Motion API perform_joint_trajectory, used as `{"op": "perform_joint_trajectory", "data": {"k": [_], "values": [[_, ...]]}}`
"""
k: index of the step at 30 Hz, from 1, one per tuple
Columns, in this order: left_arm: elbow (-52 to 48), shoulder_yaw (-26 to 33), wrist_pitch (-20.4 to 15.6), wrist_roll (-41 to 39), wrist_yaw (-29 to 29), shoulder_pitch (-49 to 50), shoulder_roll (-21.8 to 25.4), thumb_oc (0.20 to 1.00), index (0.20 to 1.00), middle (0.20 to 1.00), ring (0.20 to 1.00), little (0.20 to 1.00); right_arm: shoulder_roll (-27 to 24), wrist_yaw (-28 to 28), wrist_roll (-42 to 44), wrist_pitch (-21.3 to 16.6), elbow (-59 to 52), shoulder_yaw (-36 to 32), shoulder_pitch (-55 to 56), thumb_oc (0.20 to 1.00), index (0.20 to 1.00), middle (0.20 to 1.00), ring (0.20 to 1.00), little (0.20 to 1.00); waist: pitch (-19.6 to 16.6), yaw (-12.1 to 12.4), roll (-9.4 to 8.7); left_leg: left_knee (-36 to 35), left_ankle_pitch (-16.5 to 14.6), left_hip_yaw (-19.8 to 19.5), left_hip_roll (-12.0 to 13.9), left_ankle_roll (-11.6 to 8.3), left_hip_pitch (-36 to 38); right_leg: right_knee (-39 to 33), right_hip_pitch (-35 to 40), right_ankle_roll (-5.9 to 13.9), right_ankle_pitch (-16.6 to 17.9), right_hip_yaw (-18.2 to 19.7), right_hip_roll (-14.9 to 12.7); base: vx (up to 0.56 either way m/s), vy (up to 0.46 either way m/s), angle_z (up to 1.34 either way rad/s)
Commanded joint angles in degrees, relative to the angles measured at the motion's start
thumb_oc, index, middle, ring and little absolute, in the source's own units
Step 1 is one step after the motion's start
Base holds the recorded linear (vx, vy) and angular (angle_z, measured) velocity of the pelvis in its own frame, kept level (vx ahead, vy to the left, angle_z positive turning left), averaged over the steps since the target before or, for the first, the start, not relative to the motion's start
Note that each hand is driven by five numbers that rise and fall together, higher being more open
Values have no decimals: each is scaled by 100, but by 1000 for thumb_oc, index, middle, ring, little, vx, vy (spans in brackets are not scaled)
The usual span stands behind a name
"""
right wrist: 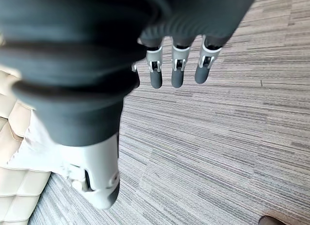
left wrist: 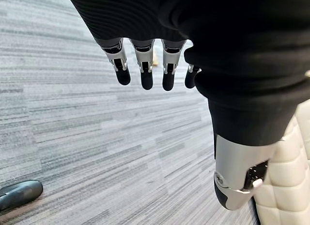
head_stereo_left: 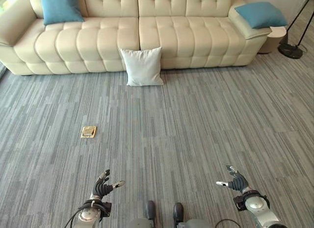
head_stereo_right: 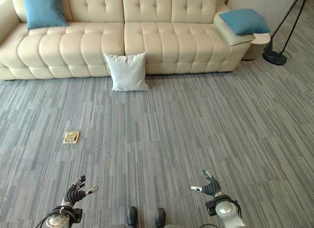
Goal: Pick up all the scattered cushions and arrange them neatly on the sofa.
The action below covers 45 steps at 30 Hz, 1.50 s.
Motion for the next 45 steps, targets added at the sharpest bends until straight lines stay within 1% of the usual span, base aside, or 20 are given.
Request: {"op": "perform_joint_trajectory", "data": {"k": [1,5,10,14,16,17,19,21,23,24,25,26,29,30,32,33,35,41,43,45], "values": [[-341,177,-244,-230,76,-88,264,1000,1000,1000,1000,1000,43,-94,124,-91,-159,69,-303,1000,1000,1000,1000,1000,19,66,-175,1213,-1265,-490,-82,-19,-161,1250,-284,933,-413,114,-796,50,104,-14],[-285,166,-255,-266,92,-161,256,1000,1000,1000,1000,1000,55,-88,95,-97,-263,137,-391,1000,1000,1000,1000,1000,123,50,-82,1258,-1431,-537,-129,51,52,1861,-716,916,-349,28,-741,108,76,-1],[-250,136,-266,-333,144,-204,198,1000,1000,1000,1000,1000,10,-128,85,-89,-299,213,-487,1000,1000,1000,1000,1000,191,-60,-8,990,-1597,-607,-123,-8,630,1153,-1093,841,-128,-481,-780,227,-28,1],[-177,75,-245,-300,148,-247,89,1000,1000,1000,1000,1000,-18,-147,39,-38,-371,200,-419,1000,1000,1000,1000,1000,207,-252,12,830,-1754,-793,-88,-114,1162,514,-1419,925,148,-570,-680,370,-123,17],[-174,14,-248,-240,128,-240,64,1000,1000,1000,1000,1000,-39,-127,14,-36,-430,183,-289,1000,1000,1000,1000,1000,158,-328,37,822,-1813,-916,-26,-193,1359,443,-1383,911,182,-582,-658,335,-181,61],[-191,-4,-246,-225,102,-206,44,1000,1000,1000,1000,1000,-52,-111,20,-44,-434,162,-212,1000,1000,1000,1000,1000,117,-347,43,840,-1822,-982,7,-243,1417,465,-1330,843,200,-533,-634,221,-166,70],[-138,-62,-233,-218,78,-212,-12,1000,1000,1000,1000,1000,-76,-94,66,-69,-442,89,-98,1000,1000,1000,1000,1000,36,-399,101,1163,-1510,-1040,163,-460,1322,569,-1204,683,159,-476,-514,286,-227,64],[-86,-121,-240,-222,75,-232,-39,1000,1000,1000,1000,1000,-79,-128,128,-127,-381,60,-65,1000,1000,1000,1000,1000,-16,-445,160,1588,-1024,-962,369,-748,1129,609,-1062,522,4,-562,-422,229,-223,46],[-48,-170,-230,-211,56,-292,-35,1000,1000,1000,1000,1000,-124,-168,181,-146,-332,47,-89,1000,1000,1000,1000,1000,-3,-454,162,2134,-617,-911,485,-870,846,629,-900,390,-152,-623,-365,181,-177,8],[-45,-170,-232,-212,56,-295,-35,1000,1000,1000,1000,1000,-125,-169,181,-148,-330,47,-92,1000,1000,1000,1000,1000,-4,-459,164,2146,-622,-916,487,-873,837,631,-903,388,-153,-628,-364,154,-131,-13],[38,-185,-241,-225,80,-341,-42,1000,1000,1000,1000,1000,-123,-178,225,-151,-254,51,-113,1000,1000,1000,1000,1000,-9,-469,170,2252,-458,-833,563,-908,791,631,-813,328,-250,-651,-323,195,-144,-17],[120,-246,-229,-263,96,-468,-53,1000,1000,1000,1000,1000,-157,-218,282,-126,-171,50,-160,1000,1000,1000,1000,1000,37,-437,105,2439,-490,-667,587,-822,435,611,-635,277,-403,-649,-362,263,-183,9],[79,-345,-210,-242,83,-563,-69,1000,1000,1000,1000,1000,-198,-267,351,-139,-137,-32,-164,1000,1000,1000,1000,1000,100,-389,-7,2041,-934,-374,455,-632,-136,509,-359,297,-575,-659,-436,203,-96,28],[100,-377,-198,-230,70,-604,-70,1000,1000,1000,1000,1000,-201,-289,384,-135,-123,-64,-165,1000,1000,1000,1000,1000,124,-374,-44,1887,-933,-241,448,-612,-463,460,-241,302,-634,-672,-476,173,-35,25],[112,-385,-175,-199,79,-630,-49,1000,1000,1000,1000,1000,-192,-330,382,-139,-109,-65,-154,1000,1000,1000,1000,1000,156,-308,-37,1491,-683,-151,503,-644,-673,409,-48,294,-716,-650,-412,204,-14,13],[126,-388,-171,-178,98,-627,-44,1000,1000,1000,1000,1000,-175,-342,384,-146,-77,-46,-160,1000,1000,1000,1000,1000,168,-267,-17,1309,-400,-125,571,-696,-855,369,69,300,-753,-640,-360,251,12,-2],[178,-393,-152,-159,114,-624,-47,1000,1000,1000,1000,1000,-138,-362,367,-133,-45,-16,-155,1000,1000,1000,1000,1000,171,-197,6,947,-28,-36,663,-756,-1045,294,327,308,-847,-630,-305,267,48,7],[127,-327,-142,-203,162,-492,-58,1000,1000,1000,1000,1000,-64,-358,194,-74,-57,17,-52,1000,1000,1000,1000,1000,58,-4,42,293,304,110,823,-804,-1232,232,972,415,-1128,-385,-322,327,149,-7],[123,-306,-146,-151,146,-433,-55,1000,1000,1000,1000,1000,-27,-297,120,-63,-103,10,-19,1000,1000,1000,1000,1000,-36,27,26,499,371,32,780,-767,-1215,258,1137,510,-1165,-287,-437,386,267,-45],[124,-292,-147,-111,138,-420,-6,1000,1000,1000,1000,1000,59,-238,77,-42,-116,42,0,1000,1000,1000,1000,1000,-108,70,-56,732,243,34,686,-665,-1194,442,1111,592,-1127,-174,-611,334,255,-51]]}}
